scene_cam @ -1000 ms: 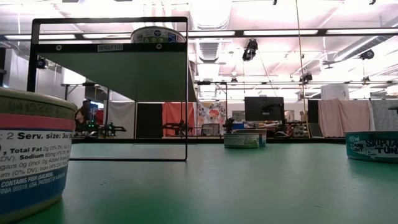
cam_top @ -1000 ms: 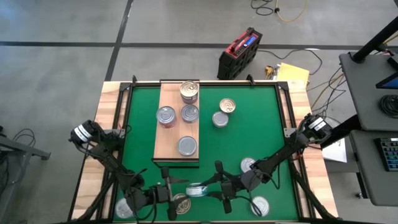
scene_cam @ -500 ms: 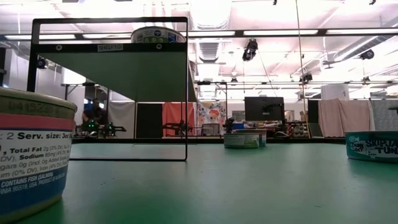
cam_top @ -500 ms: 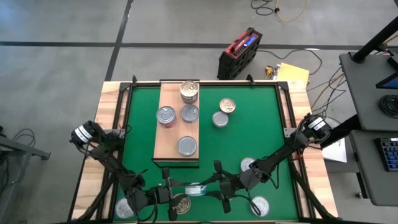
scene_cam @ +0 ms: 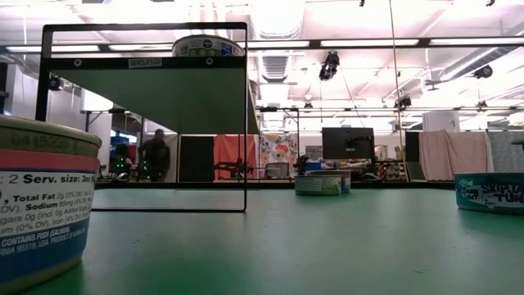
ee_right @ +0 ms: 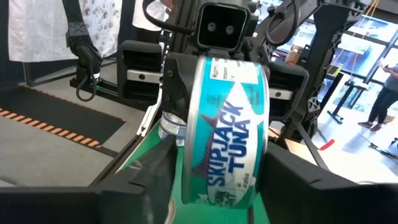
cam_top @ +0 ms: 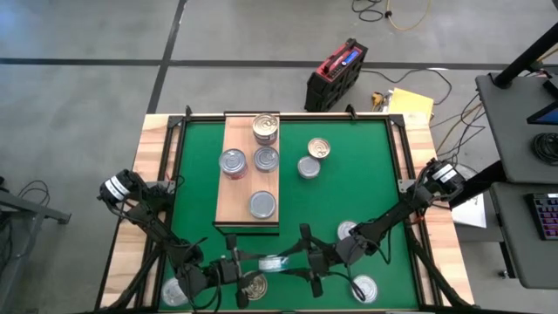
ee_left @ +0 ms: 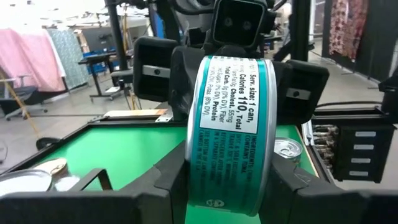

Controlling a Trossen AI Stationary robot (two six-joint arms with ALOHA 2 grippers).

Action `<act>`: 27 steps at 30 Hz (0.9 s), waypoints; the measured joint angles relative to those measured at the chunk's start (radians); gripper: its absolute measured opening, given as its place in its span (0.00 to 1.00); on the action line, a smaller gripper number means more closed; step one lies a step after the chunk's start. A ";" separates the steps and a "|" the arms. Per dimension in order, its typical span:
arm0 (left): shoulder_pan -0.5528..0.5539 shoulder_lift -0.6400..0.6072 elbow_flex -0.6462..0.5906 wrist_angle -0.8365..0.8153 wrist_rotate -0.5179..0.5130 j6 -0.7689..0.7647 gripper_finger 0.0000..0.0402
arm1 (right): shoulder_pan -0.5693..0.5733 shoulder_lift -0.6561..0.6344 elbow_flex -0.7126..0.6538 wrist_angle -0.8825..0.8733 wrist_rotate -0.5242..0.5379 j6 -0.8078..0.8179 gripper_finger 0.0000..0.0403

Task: Stack canned seafood by type on shelf
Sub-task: Put the green and blue tuna can on the shelf

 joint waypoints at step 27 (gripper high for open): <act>-0.063 -0.030 -0.001 0.031 -0.309 -0.083 0.29 | -0.005 -0.007 -0.002 -0.012 0.106 0.014 0.64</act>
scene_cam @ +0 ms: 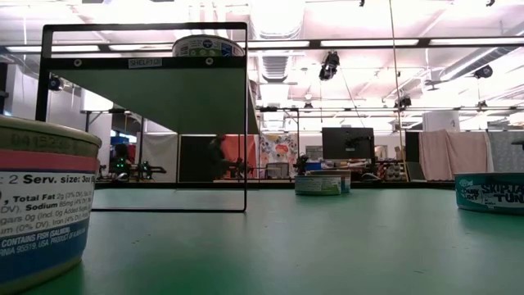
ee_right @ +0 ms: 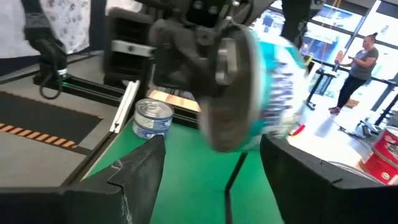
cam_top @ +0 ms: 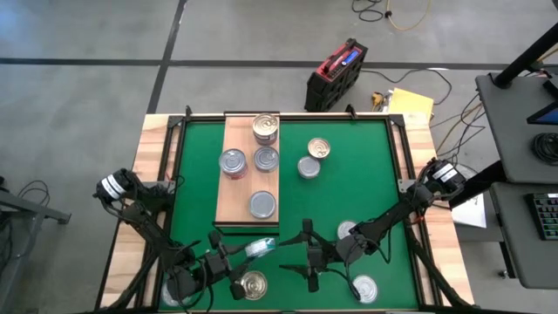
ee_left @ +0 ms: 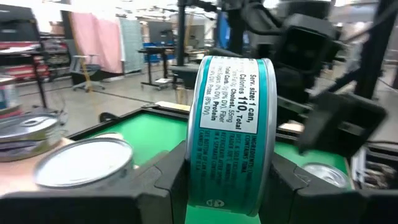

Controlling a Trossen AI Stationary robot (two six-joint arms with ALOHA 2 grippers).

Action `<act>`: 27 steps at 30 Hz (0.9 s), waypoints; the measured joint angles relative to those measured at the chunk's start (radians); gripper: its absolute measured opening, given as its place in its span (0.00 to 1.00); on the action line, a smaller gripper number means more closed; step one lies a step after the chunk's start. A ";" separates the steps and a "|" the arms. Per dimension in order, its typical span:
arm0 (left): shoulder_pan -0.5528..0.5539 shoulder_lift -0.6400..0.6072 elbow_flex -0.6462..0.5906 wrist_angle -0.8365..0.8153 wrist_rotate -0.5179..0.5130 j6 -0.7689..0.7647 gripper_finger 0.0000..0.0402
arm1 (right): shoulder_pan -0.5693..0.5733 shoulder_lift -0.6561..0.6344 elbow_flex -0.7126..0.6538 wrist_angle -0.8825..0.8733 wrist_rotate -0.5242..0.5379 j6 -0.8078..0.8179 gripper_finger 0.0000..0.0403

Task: Stack canned seafood by type on shelf
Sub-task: Put the green and blue tuna can on the shelf

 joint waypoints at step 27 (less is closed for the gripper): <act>-0.074 -0.120 -0.009 -0.004 -0.166 0.106 0.29 | -0.001 -0.099 0.000 -0.194 0.095 0.016 0.69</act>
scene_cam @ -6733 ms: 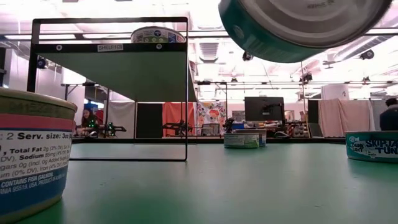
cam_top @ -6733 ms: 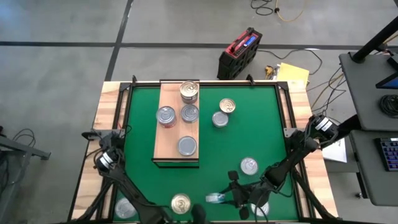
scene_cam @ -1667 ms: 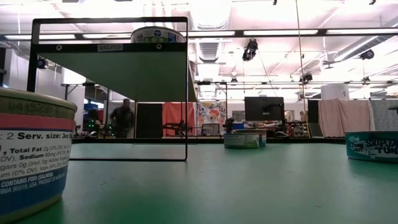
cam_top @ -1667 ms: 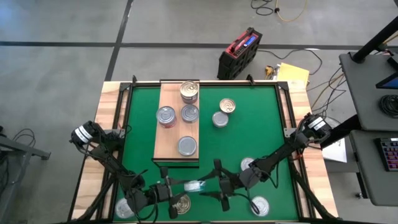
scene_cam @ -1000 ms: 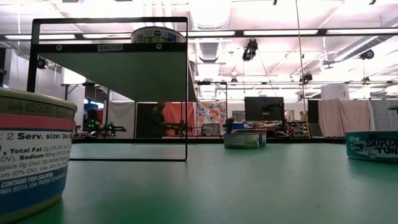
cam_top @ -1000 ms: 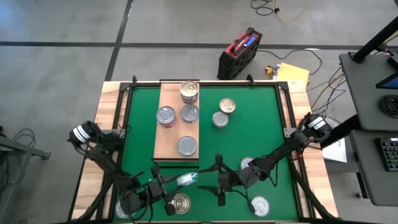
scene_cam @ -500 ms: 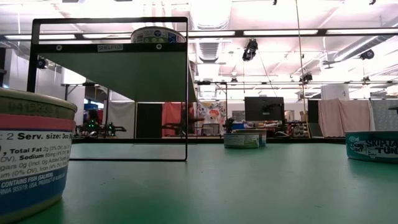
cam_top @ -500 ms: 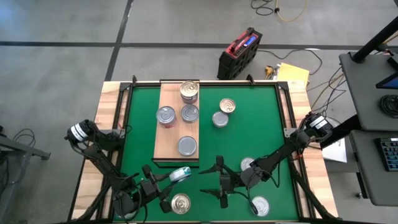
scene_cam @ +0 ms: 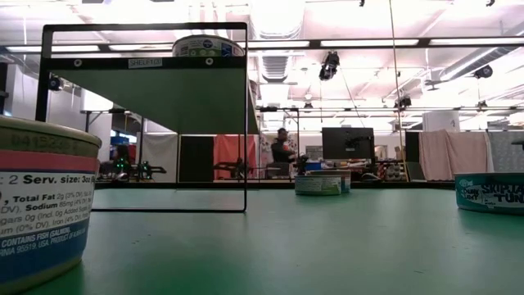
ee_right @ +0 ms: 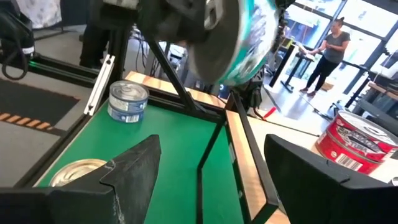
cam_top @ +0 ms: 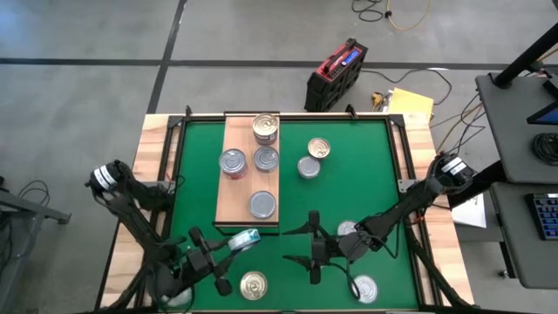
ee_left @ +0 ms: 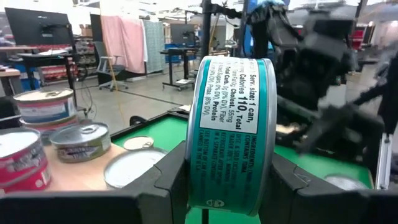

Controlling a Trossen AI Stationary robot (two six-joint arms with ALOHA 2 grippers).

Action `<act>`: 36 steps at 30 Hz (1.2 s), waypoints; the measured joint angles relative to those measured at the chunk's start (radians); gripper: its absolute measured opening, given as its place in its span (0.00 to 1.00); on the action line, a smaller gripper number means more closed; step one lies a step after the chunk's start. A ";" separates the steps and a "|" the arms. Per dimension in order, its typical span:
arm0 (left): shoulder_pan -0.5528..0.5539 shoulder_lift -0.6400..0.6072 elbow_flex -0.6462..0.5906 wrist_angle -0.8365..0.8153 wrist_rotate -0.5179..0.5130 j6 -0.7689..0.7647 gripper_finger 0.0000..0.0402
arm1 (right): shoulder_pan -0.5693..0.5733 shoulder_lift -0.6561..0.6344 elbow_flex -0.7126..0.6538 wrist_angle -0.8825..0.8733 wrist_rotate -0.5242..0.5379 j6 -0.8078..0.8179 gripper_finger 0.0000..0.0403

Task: Stack canned seafood by type on shelf
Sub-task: Put the green and blue tuna can on the shelf

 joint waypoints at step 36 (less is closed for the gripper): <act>-0.011 -0.530 -0.601 0.001 0.097 -0.692 0.29 | -0.018 -0.012 0.000 -0.094 0.017 0.079 0.69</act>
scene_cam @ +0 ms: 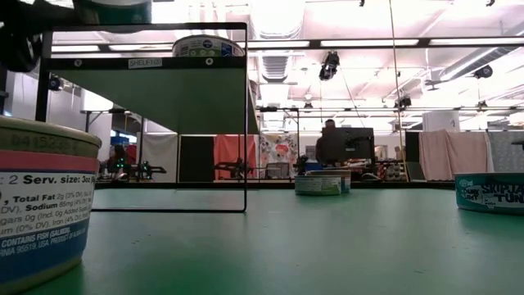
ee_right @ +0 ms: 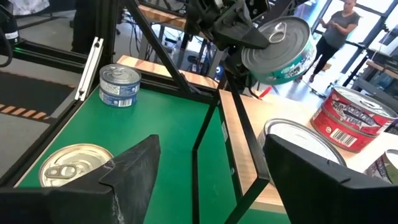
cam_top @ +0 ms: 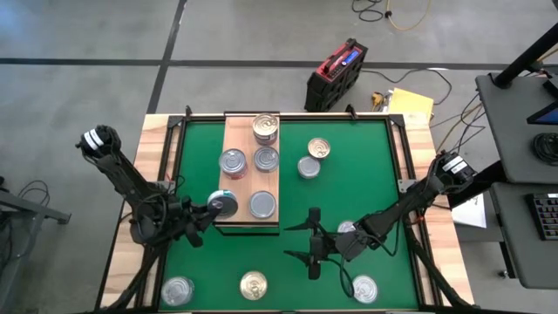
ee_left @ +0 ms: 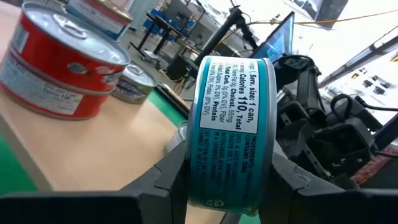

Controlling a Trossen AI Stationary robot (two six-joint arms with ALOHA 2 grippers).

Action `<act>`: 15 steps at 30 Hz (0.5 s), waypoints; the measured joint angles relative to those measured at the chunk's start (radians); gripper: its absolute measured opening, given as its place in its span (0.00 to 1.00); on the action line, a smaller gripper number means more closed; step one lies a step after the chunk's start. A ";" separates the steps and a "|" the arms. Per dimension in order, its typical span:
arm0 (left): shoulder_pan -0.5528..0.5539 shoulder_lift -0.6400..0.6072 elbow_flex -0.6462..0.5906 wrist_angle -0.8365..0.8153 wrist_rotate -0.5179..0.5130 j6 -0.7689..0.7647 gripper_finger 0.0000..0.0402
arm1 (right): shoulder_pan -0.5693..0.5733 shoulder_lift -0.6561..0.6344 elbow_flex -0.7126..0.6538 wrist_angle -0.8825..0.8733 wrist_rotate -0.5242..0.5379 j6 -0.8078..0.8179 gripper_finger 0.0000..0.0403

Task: Stack canned seafood by type on shelf
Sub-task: Put the green and blue tuna can on the shelf

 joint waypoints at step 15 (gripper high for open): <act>0.000 0.022 -0.025 0.001 -0.008 -0.075 0.29 | 0.000 0.000 0.000 -0.002 0.000 0.011 0.71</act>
